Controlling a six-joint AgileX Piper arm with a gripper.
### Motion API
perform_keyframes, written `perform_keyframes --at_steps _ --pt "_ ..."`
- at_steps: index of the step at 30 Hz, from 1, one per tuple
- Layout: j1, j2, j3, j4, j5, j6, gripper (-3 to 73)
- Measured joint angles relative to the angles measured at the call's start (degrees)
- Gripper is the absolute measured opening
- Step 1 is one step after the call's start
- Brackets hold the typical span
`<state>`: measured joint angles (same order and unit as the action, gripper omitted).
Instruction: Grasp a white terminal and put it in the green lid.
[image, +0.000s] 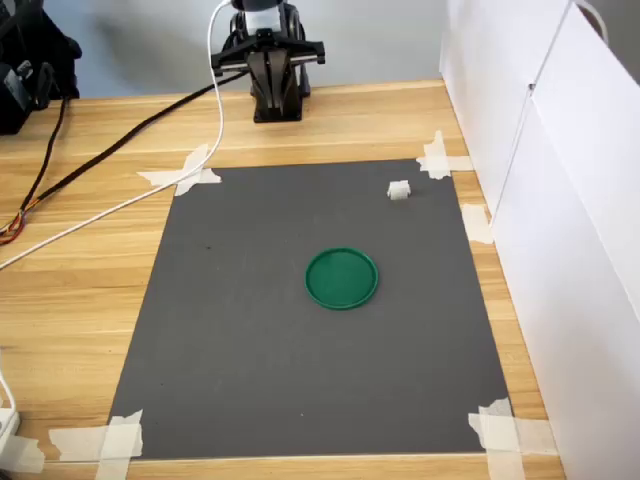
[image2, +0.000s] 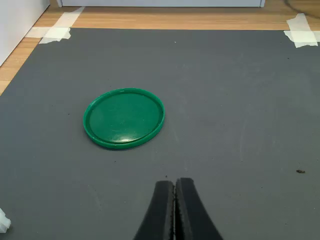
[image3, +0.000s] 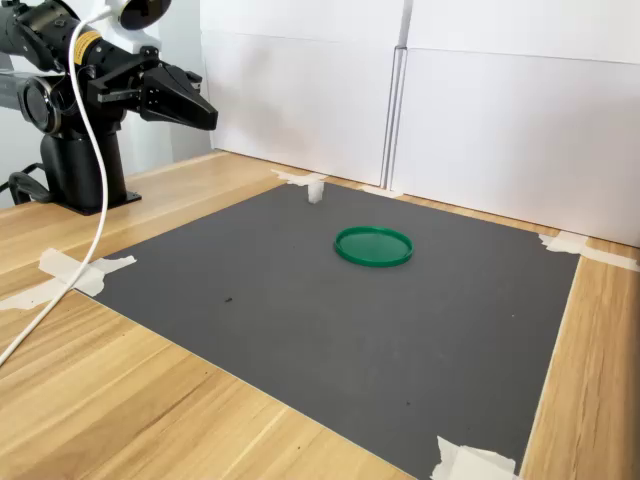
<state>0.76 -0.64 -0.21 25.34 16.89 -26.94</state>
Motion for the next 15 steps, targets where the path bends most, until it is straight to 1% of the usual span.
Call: perform_keyframes --at_steps 15 --pt "0.0 0.6 0.0 0.0 0.0 0.0 -2.2"
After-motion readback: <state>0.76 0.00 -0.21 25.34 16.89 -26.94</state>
